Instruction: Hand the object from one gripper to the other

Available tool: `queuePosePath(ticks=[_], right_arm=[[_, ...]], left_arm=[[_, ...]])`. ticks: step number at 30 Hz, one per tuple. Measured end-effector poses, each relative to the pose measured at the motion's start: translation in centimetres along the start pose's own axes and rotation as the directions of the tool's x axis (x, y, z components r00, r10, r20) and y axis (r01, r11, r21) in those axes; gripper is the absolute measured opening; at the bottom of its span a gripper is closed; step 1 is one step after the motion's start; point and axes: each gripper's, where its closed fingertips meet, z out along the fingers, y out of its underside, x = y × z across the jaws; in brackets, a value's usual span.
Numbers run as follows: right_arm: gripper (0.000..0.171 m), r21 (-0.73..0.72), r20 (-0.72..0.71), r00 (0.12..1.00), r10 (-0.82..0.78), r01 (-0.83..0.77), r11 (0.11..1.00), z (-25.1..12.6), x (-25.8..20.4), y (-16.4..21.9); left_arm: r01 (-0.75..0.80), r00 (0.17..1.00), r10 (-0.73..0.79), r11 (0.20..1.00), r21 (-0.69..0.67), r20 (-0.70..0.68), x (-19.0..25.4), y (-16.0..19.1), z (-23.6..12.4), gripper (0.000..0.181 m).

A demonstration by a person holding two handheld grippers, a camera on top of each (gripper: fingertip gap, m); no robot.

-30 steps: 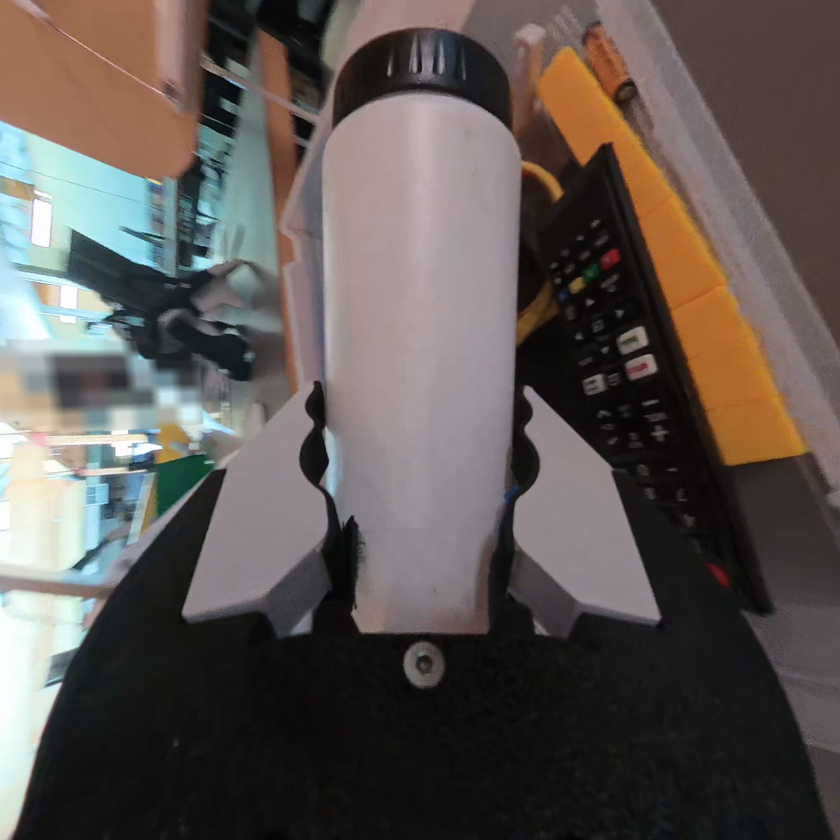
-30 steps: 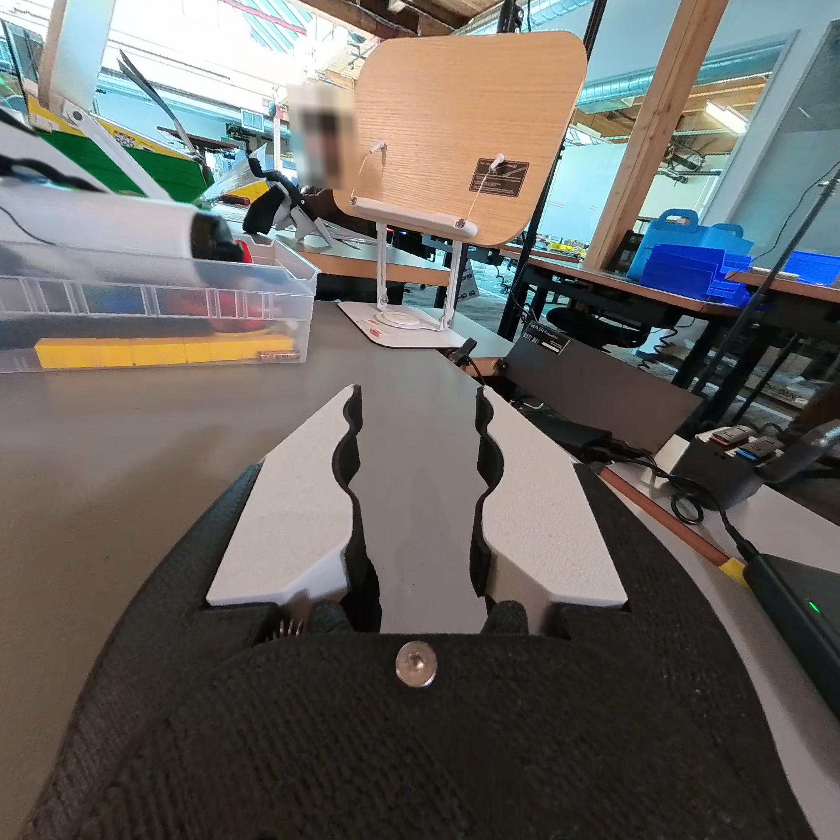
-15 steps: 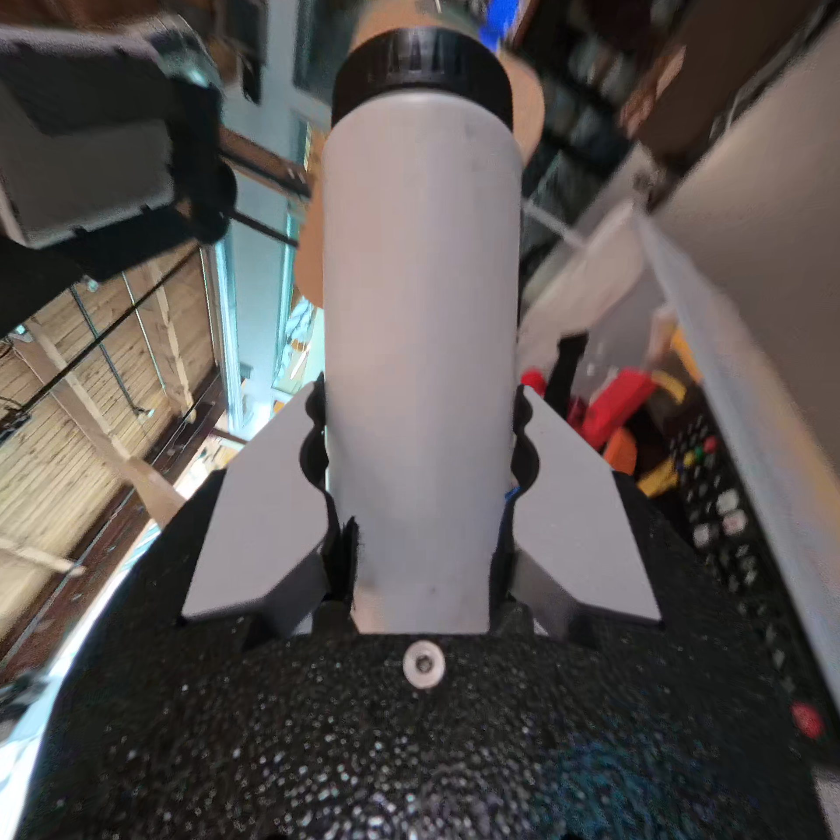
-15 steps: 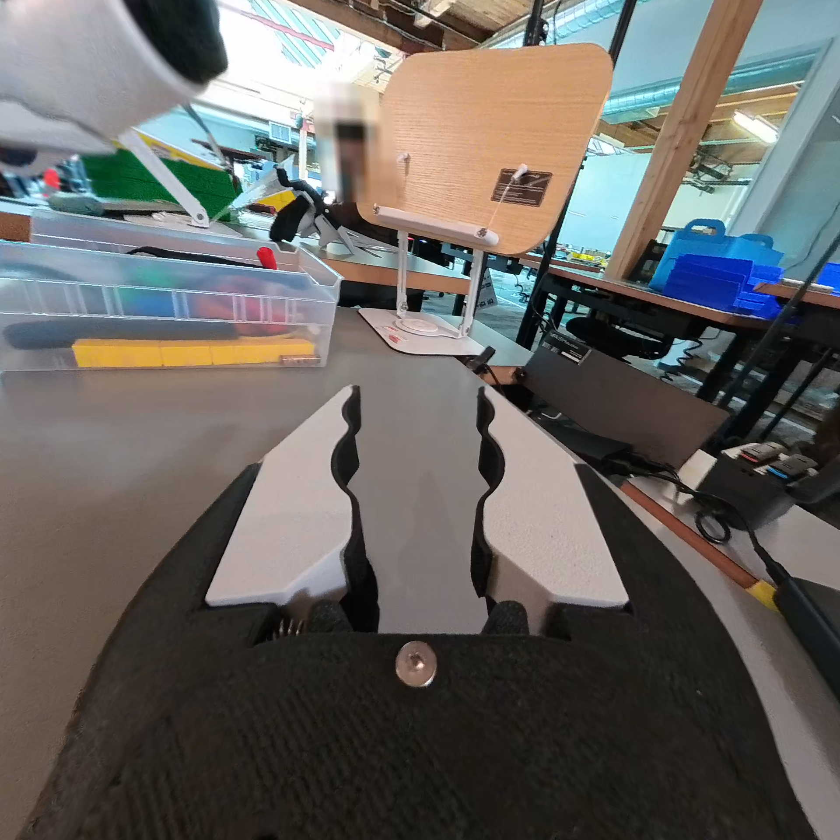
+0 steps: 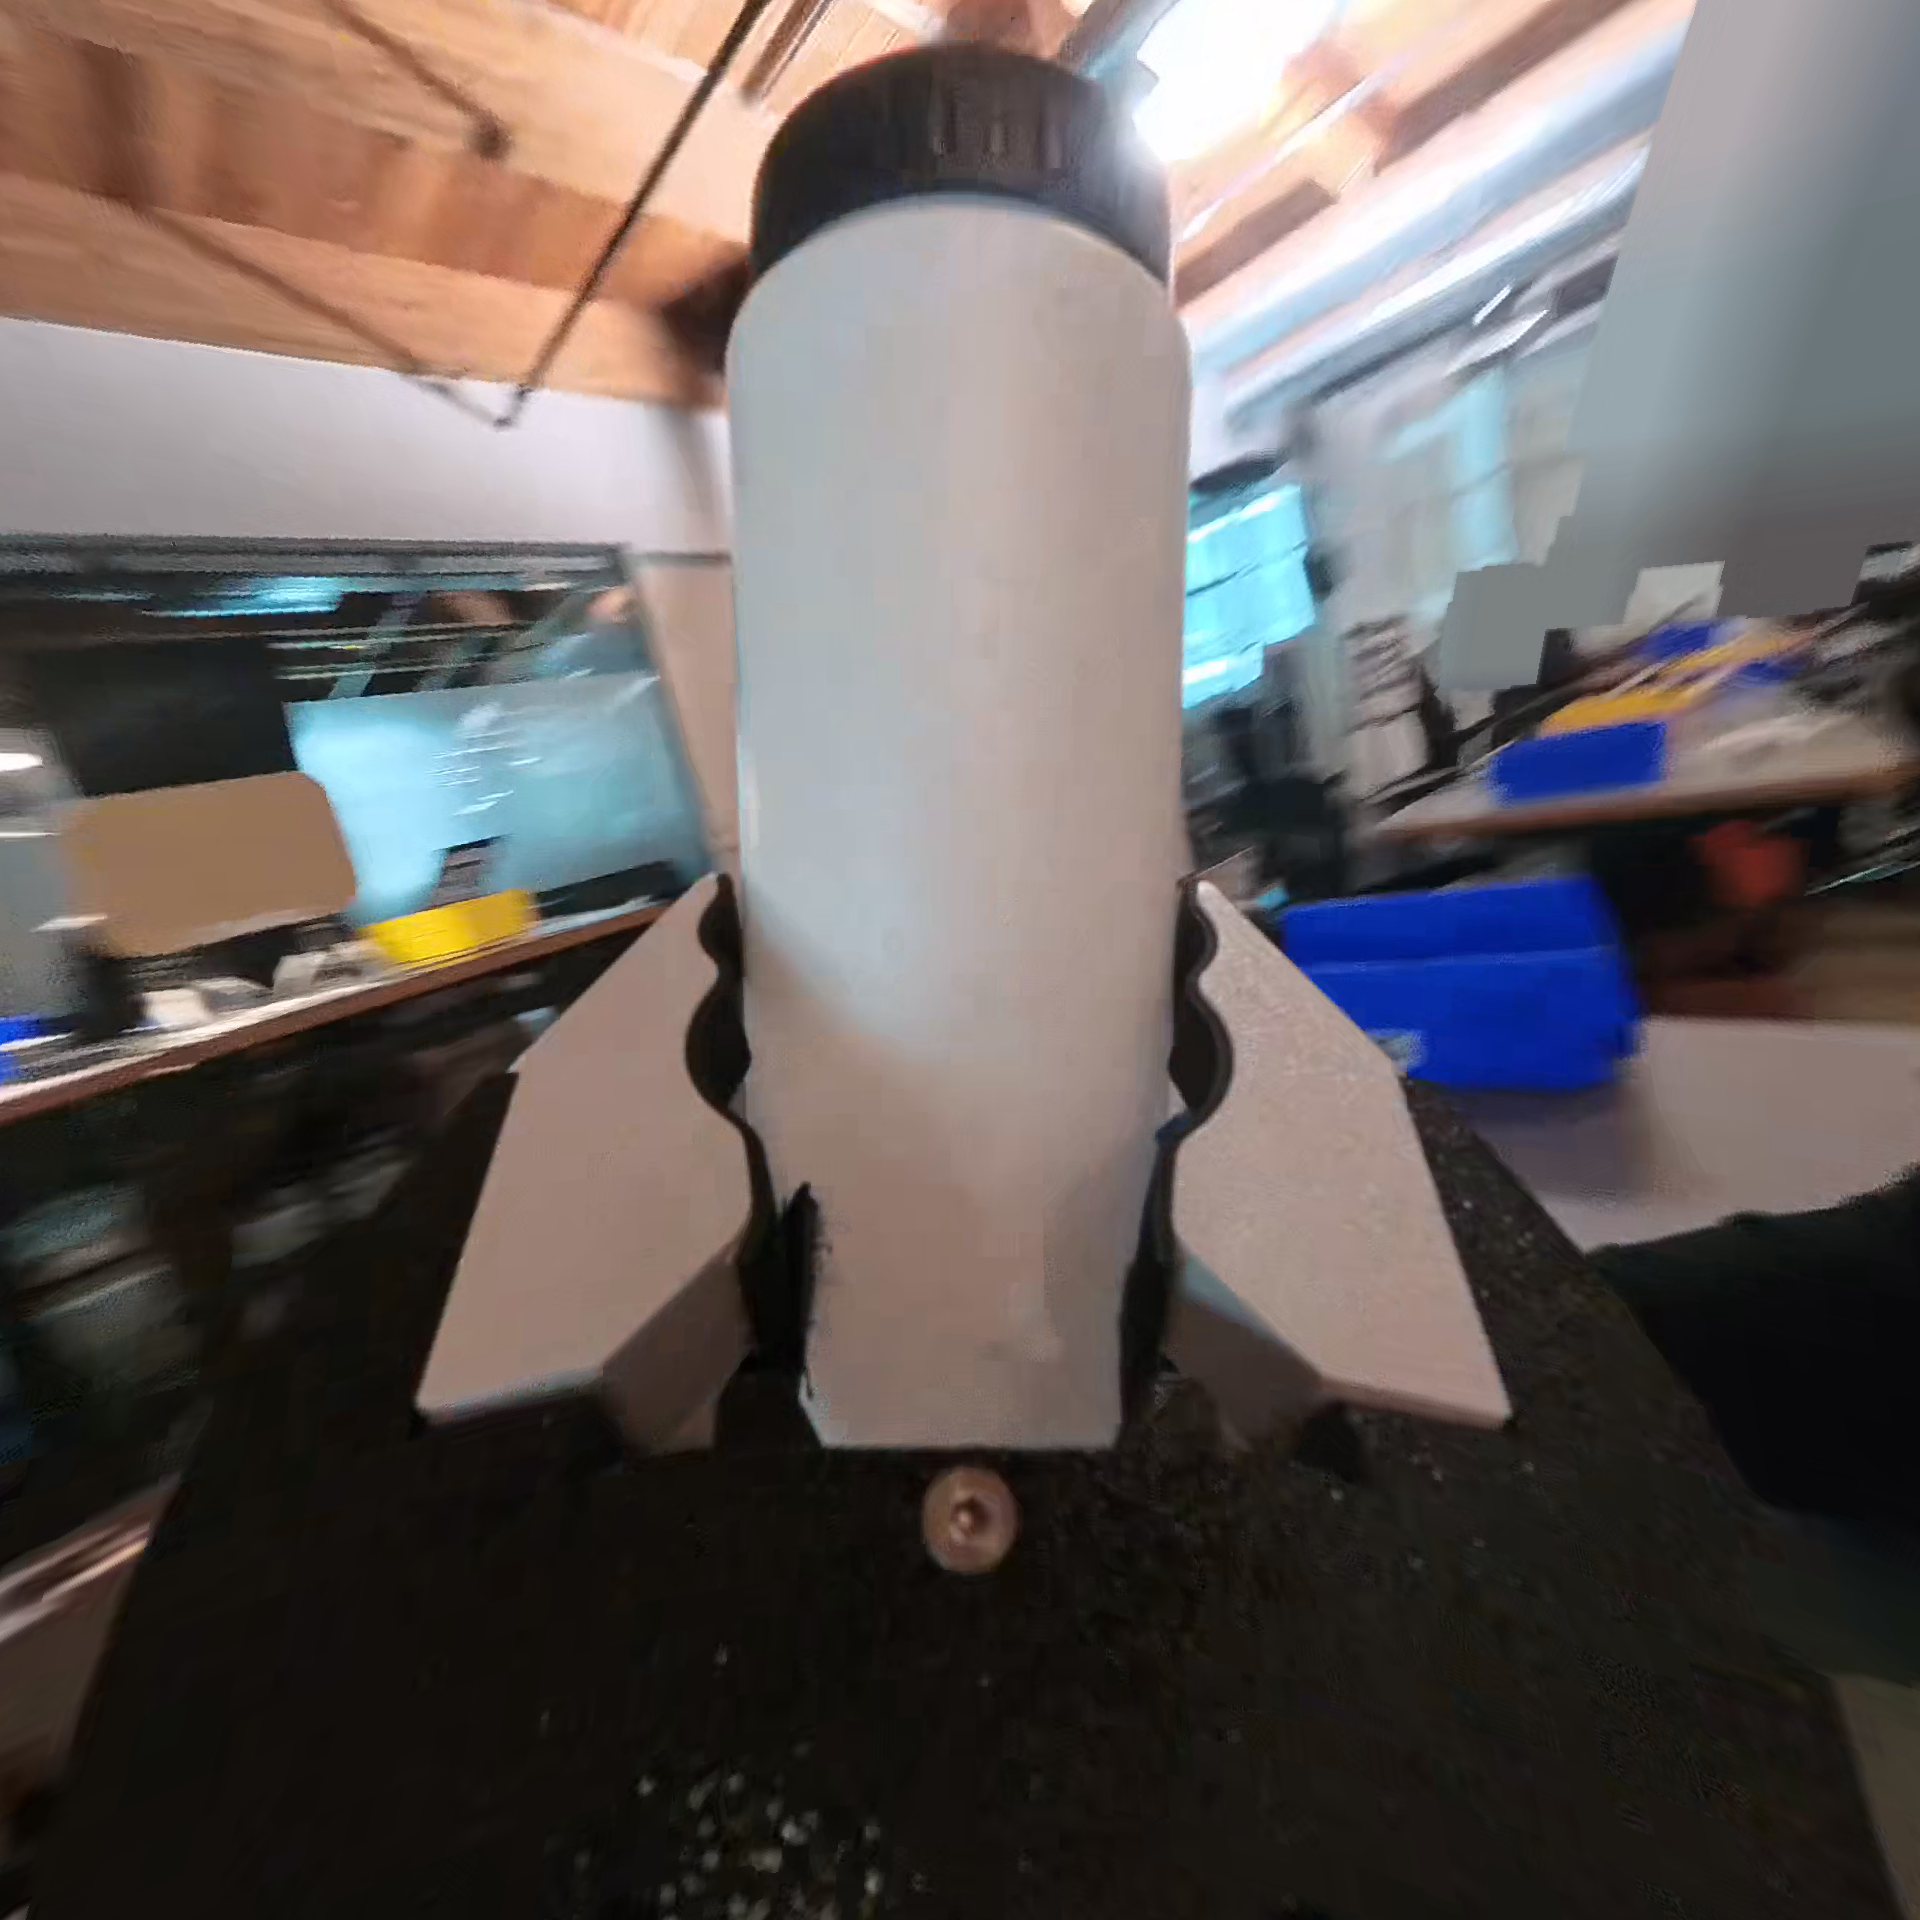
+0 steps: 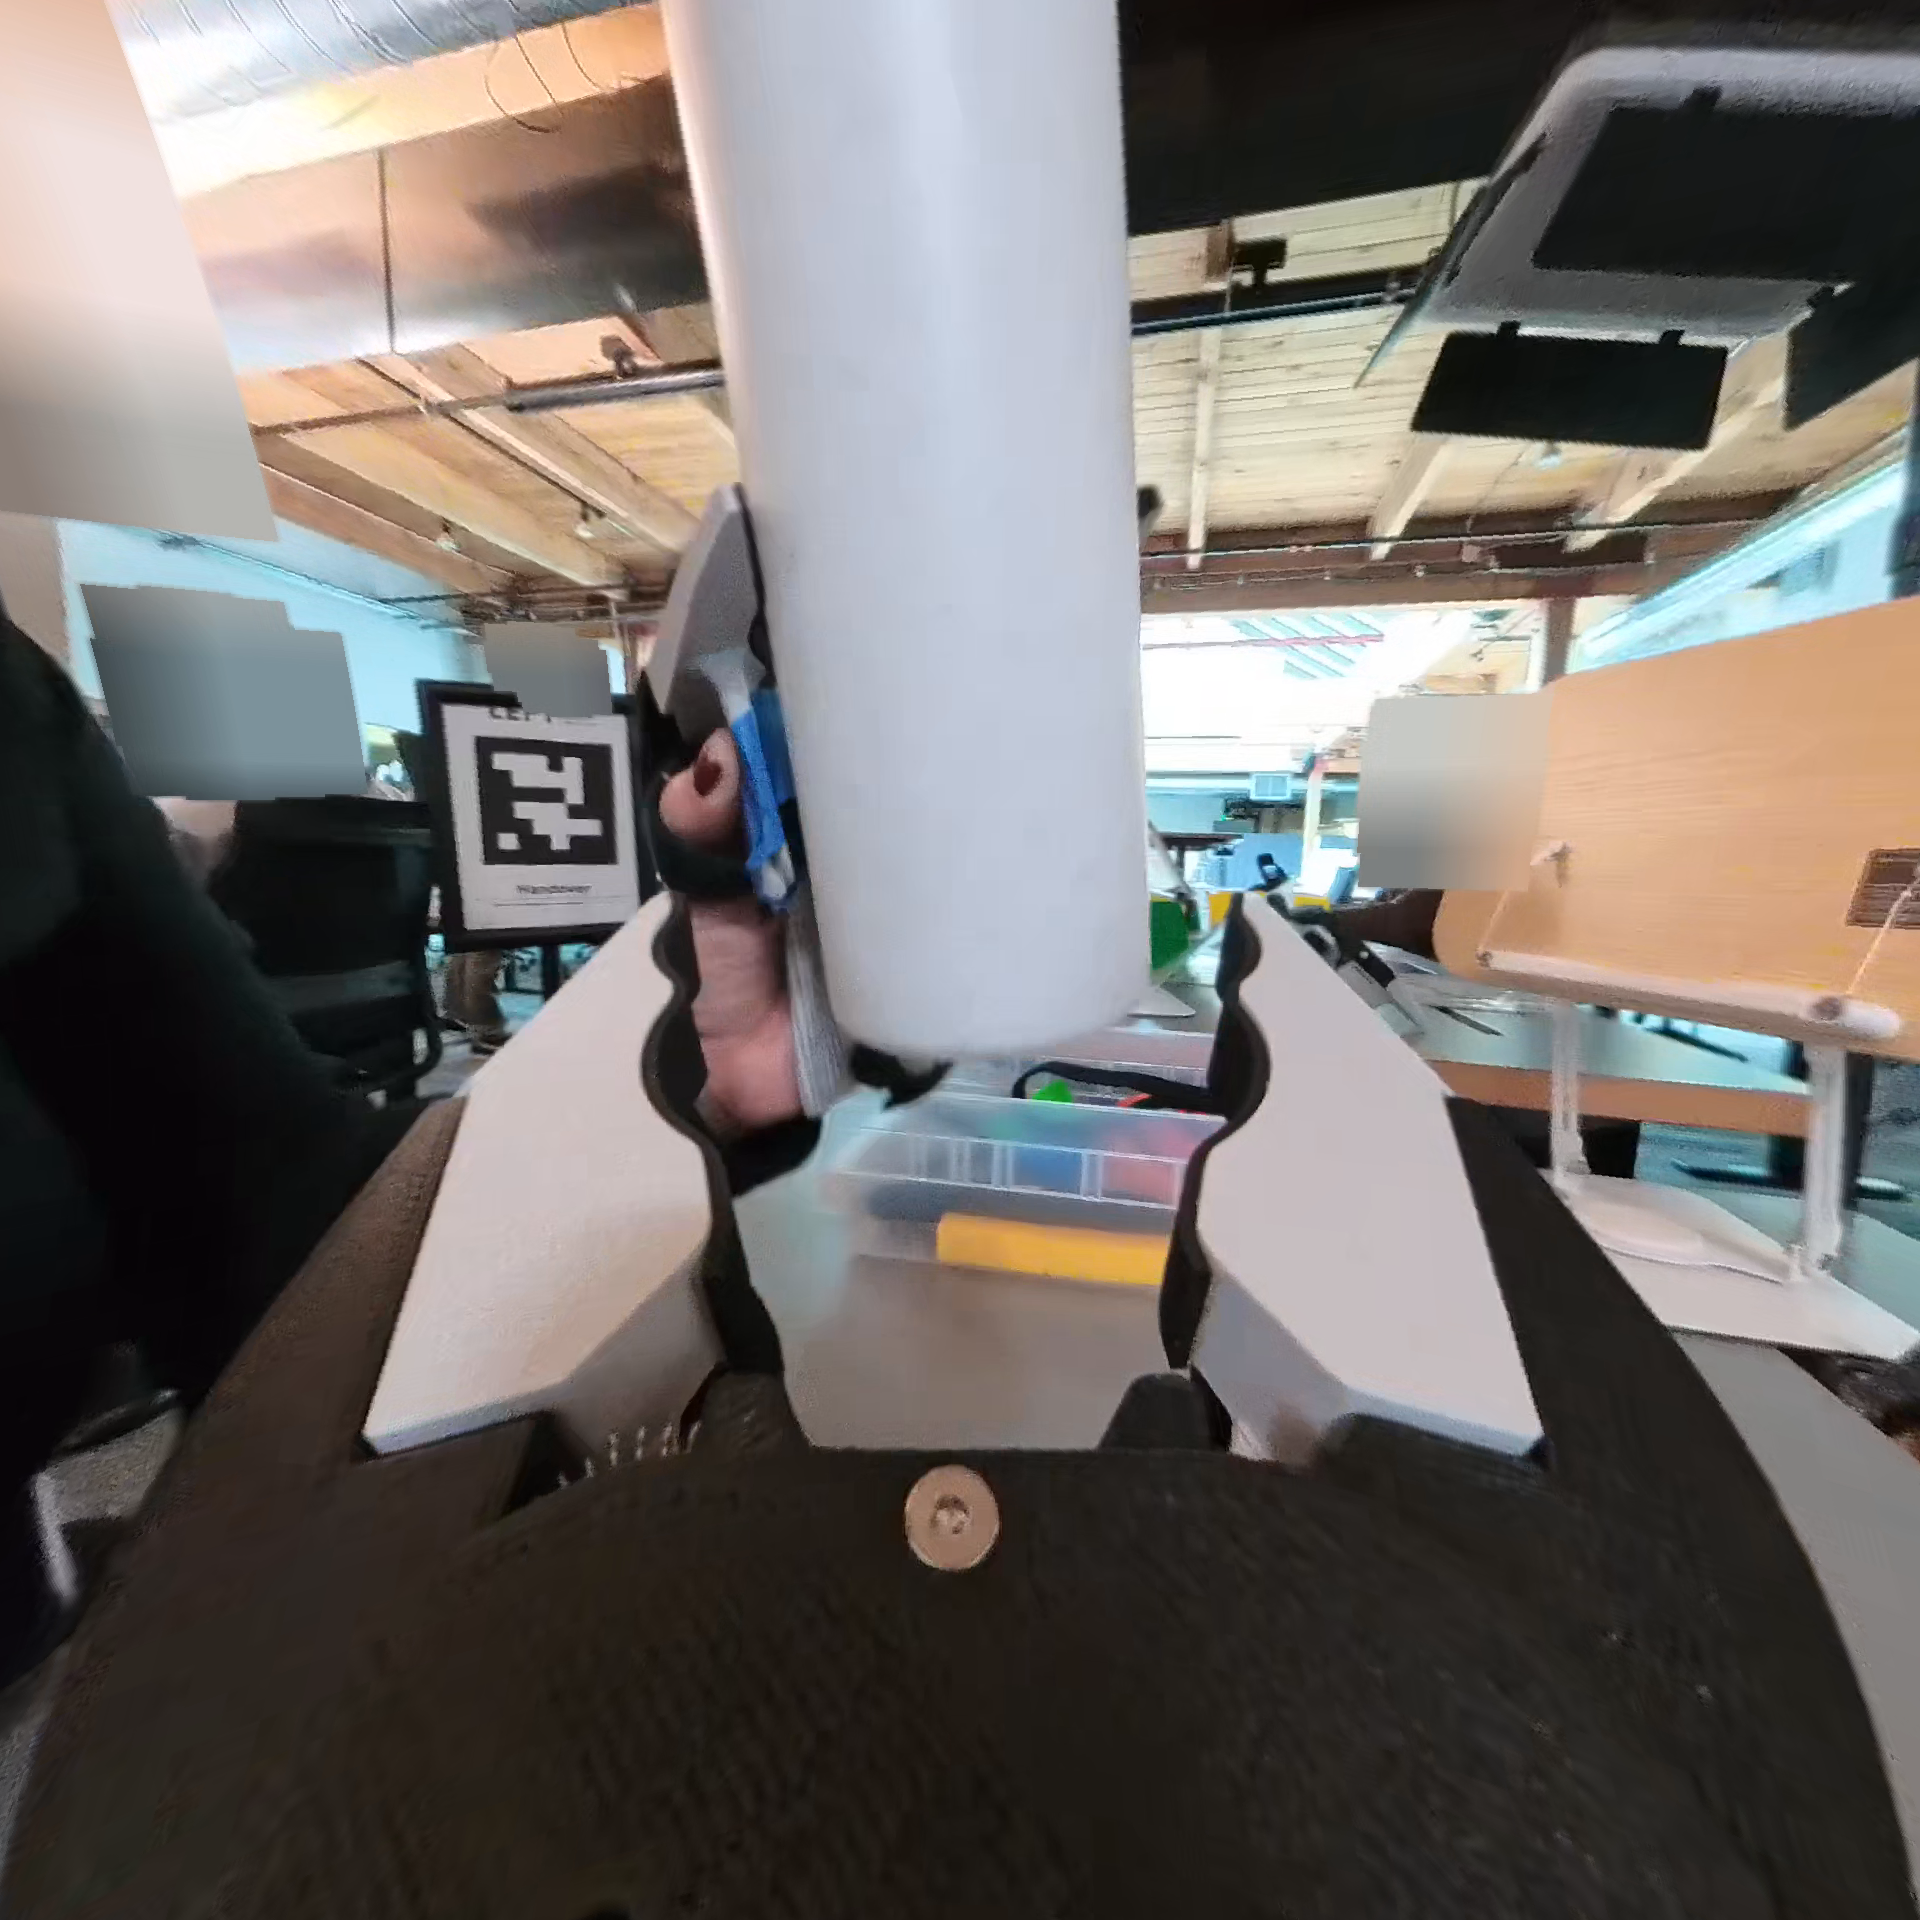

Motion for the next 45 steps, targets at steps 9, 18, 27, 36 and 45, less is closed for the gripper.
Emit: queuePosePath(ticks=[9,18,27,36,45], right_arm=[[0.089,-0.116,-0.023,0.996,0.083,-0.085,0.990,-5.2,-0.2,1.5],[0.086,-0.231,-0.149,0.983,0.107,-0.140,0.963,-7.8,0.9,5.3],[0.085,-0.315,-0.187,0.980,0.073,-0.130,0.940,-8.4,1.3,6.9],[0.086,-0.401,-0.217,0.976,0.015,-0.103,0.910,-9.3,1.2,8.5],[0.084,-0.413,-0.310,0.940,-0.141,0.001,0.911,-10.8,1.9,6.9]], left_arm=[[0.320,0.897,-0.296,0.947,0.020,-0.327,5.6,6.9,4.6,0.082],[0.473,0.800,-0.446,0.880,-0.034,-0.402,5.9,11.6,4.3,0.082],[0.361,0.883,-0.352,0.932,-0.029,-0.311,4.9,13.1,3.4,0.090],[0.327,0.882,-0.341,0.940,-0.097,-0.326,5.0,14.7,2.1,0.101],[0.535,0.764,-0.512,0.843,-0.058,-0.392,4.1,13.4,1.2,0.105]])
